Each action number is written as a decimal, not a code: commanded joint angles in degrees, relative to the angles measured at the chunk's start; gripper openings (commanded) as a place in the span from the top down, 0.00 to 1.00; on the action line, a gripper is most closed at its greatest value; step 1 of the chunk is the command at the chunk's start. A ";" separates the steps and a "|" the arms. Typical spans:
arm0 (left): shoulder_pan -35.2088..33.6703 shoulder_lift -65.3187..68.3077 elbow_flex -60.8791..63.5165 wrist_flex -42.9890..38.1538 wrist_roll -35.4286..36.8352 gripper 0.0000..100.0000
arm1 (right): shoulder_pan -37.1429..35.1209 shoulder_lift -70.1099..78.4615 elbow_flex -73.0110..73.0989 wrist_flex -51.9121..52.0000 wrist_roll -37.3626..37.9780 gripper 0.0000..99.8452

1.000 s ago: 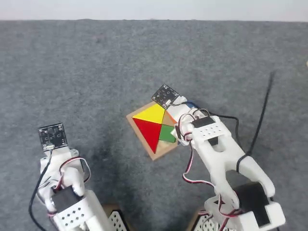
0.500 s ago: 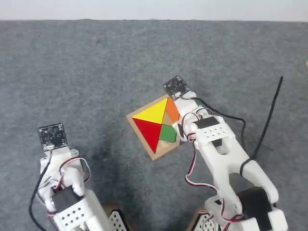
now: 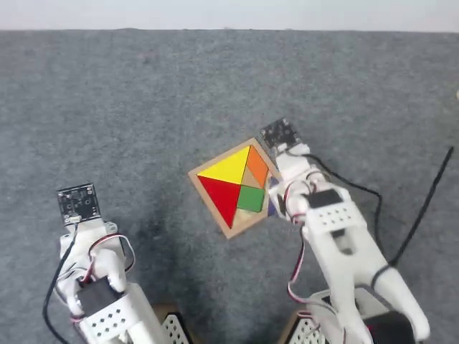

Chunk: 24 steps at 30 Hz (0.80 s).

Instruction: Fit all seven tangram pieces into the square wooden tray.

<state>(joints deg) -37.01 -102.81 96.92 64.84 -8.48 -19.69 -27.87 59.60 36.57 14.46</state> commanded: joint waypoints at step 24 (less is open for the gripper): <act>0.09 -0.44 -0.40 0.26 -0.70 0.98 | -4.09 14.29 -8.00 -2.15 -0.44 0.93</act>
<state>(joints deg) -37.01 -102.81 96.92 64.84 -8.48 -23.47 -14.07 54.59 35.25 15.25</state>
